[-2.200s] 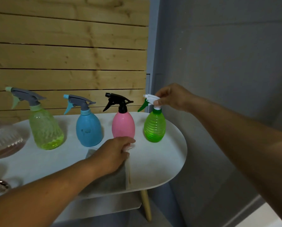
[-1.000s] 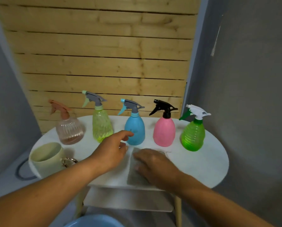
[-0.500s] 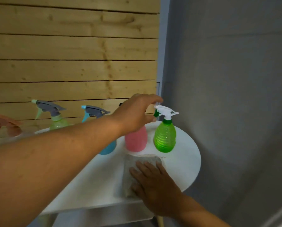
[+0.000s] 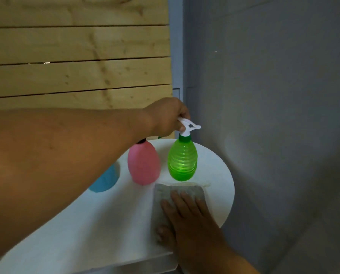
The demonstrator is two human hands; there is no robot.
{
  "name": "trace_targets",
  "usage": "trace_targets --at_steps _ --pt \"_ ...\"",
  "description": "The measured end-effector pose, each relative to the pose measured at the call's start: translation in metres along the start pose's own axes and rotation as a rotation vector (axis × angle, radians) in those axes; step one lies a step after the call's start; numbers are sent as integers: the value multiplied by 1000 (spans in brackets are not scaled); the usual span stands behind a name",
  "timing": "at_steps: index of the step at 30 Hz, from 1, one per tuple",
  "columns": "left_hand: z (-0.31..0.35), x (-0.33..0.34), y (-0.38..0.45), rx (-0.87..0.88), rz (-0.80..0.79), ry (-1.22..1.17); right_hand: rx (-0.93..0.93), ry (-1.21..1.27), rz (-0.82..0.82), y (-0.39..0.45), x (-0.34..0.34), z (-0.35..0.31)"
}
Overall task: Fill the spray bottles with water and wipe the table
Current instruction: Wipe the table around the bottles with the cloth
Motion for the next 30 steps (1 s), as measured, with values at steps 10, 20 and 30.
trace_targets --at_steps 10,20,30 --pt "12 -81 16 -11 194 -62 5 30 -276 123 43 84" --pt "2 -28 7 -65 103 -29 -68 66 -284 29 28 38" --pt "-2 6 -2 -94 26 -78 -60 94 -265 -28 -6 -10"
Point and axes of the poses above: each hand's wrist, its own y-axis towards the middle knuckle, its own x-axis out of the palm, z = x × y, the point moved 9 cm from there along y, towards the middle knuckle
